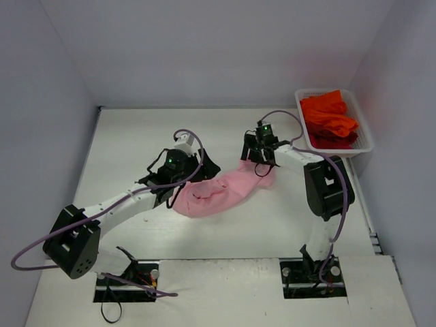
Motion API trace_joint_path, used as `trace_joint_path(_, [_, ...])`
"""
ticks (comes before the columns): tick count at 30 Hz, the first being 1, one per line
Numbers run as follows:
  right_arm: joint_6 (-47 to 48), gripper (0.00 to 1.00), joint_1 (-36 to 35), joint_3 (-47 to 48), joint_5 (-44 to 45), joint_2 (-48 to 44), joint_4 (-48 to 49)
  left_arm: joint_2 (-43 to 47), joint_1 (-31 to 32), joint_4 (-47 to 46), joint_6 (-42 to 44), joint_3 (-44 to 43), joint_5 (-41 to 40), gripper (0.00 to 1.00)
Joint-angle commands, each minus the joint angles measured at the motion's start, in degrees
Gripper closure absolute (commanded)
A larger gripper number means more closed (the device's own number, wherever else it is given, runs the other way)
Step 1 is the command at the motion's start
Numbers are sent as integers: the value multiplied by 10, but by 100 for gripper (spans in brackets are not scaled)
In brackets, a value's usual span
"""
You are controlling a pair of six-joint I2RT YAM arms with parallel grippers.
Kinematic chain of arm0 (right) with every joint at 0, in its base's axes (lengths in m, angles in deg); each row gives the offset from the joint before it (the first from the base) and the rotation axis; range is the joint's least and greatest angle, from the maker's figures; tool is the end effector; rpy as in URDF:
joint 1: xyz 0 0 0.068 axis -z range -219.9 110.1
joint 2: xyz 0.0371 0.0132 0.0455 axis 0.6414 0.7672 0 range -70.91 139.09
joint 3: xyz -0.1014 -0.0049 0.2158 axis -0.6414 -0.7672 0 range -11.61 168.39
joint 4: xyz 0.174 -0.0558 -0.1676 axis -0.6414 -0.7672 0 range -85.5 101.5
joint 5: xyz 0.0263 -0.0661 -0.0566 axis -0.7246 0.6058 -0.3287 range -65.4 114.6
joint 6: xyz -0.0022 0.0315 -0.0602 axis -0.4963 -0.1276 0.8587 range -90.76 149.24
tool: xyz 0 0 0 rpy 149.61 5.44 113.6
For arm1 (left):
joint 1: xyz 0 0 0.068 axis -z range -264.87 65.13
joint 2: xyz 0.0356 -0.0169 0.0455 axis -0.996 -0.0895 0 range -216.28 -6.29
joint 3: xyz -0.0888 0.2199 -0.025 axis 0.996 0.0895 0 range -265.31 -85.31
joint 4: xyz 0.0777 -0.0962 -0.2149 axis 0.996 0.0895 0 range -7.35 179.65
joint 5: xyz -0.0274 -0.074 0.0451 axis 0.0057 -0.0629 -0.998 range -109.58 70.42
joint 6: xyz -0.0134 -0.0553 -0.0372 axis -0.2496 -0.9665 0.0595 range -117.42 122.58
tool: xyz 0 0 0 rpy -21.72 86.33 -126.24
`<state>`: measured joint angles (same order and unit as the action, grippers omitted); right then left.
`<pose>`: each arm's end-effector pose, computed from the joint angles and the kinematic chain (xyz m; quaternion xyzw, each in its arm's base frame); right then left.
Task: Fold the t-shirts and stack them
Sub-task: Flatten the tshirt out
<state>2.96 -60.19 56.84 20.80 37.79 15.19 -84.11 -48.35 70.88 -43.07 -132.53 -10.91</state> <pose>0.3844 0.1461 0.1501 0.0318 0.8923 0.2048 0.4010 0.2538 -0.1981 0.2296 -0.0207 0.8119 -0.4276 0.3969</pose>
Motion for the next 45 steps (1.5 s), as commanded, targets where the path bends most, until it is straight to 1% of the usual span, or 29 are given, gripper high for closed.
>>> trace_joint_path(1, [4, 37, 1, 6, 13, -1, 25, 20, -7, -26, 6, -5, -6, 39])
trace_joint_path(5, [6, 44, 1, 14, 12, 5, 25, 19, -7, -26, 6, -3, -5, 39])
trace_joint_path(7, [6, 49, 0, 16, 12, 6, 25, 19, -8, -26, 6, -3, -5, 39])
trace_joint_path(11, [7, 52, 1, 14, 13, 9, 25, 17, -9, -29, 6, -4, -5, 39])
trace_joint_path(15, [6, 60, 1, 16, 15, 9, 25, 14, -9, -29, 6, -3, -3, 39])
trace_joint_path(17, [8, 67, 0, 17, 15, 8, 24, 14, -9, -29, 6, -3, -3, 39])
trace_joint_path(18, [8, 67, 1, 18, 16, 7, 24, 14, -9, -29, 6, -3, -3, 39])
trace_joint_path(19, [10, 72, 0, 19, 17, 7, 24, 14, -9, -30, 6, -2, -3, 39])
trace_joint_path(20, [10, 74, 0, 20, 18, 6, 24, 14, -9, -30, 6, -1, -3, 39])
trace_joint_path(21, [11, 75, 1, 20, 19, 5, 23, 14, -9, -31, 6, 0, -4, 39])
trace_joint_path(22, [11, 78, 1, 20, 19, 4, 24, 14, -9, -30, 6, 1, -4, 39])
trace_joint_path(24, [11, 78, 3, 20, 19, 1, 23, 15, -9, -31, 6, 1, -6, 39])
trace_joint_path(25, [11, 81, 3, 21, 19, -3, 22, 15, -9, -31, 6, 1, -5, 39])
trace_joint_path(27, [12, 82, 5, 23, 19, -9, 19, 14, -9, -31, 7, 1, -5, 39])
trace_joint_path(28, [12, 85, 7, 27, 18, -16, 17, 15, -9, -31, 7, 1, -6, 39])
trace_joint_path(36, [24, 89, 9, 59, 14, -81, -17, 22, -9, -34, 3, 14, -8, 40])
trace_joint_path(42, [28, 89, 9, 56, 23, -139, -33, 23, -9, -49, -8, 20, 5, 40])
trace_joint_path(45, [31, 89, 10, 52, 29, -154, -34, 17, -10, -61, -10, 20, 6, 40])
